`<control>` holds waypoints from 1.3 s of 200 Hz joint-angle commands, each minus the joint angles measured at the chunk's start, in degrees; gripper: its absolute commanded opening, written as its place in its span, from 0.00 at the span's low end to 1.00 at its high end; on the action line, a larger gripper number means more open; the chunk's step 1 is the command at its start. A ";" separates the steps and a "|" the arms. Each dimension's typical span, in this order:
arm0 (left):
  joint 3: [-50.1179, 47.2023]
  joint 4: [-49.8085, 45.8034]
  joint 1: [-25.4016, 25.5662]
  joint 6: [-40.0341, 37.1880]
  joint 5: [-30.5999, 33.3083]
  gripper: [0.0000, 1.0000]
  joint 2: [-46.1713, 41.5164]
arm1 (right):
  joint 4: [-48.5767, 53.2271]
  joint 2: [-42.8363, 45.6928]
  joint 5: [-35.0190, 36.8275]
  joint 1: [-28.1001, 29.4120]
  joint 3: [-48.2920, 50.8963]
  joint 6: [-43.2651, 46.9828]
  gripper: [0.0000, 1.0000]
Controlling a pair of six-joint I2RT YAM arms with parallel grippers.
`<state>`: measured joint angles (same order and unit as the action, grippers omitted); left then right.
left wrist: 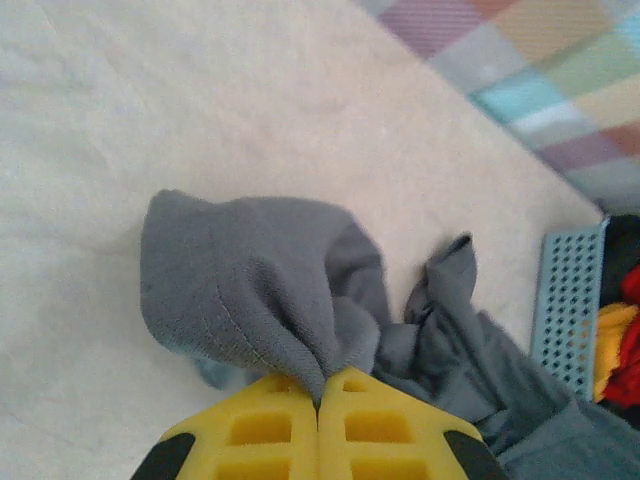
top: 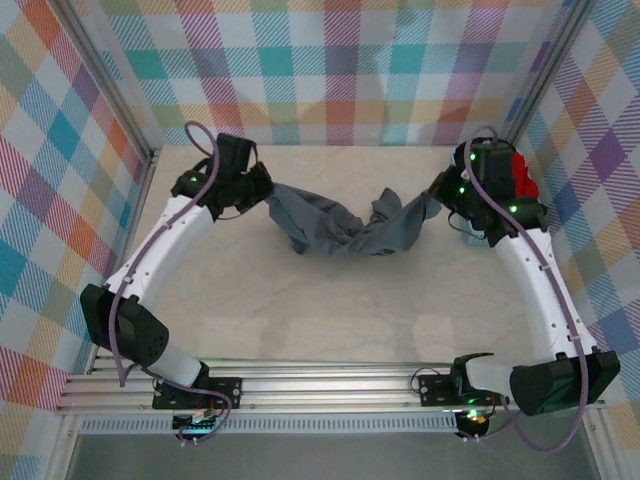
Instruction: Fold and stack the t-shirts
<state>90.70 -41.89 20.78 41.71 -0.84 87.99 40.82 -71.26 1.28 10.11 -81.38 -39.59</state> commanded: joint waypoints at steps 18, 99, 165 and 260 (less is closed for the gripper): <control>7.67 -4.39 -5.51 -1.87 -2.70 0.00 -3.18 | 3.70 -2.45 -1.37 0.17 -10.76 0.93 0.00; 12.40 -4.66 -12.51 -2.38 -2.29 0.00 -11.46 | -0.12 1.67 -3.53 0.00 -18.63 2.05 0.00; 16.79 -3.55 -13.39 -3.24 1.85 0.00 -15.45 | -1.84 1.36 -2.95 -0.68 -25.80 3.44 0.00; 27.67 -5.00 -15.96 -2.77 -1.37 0.00 -1.28 | -4.05 -12.57 -7.30 -3.51 -39.55 3.84 0.00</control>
<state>115.63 -46.87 6.52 39.18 -0.47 83.07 39.48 -80.88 -3.60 7.46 -117.32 -36.77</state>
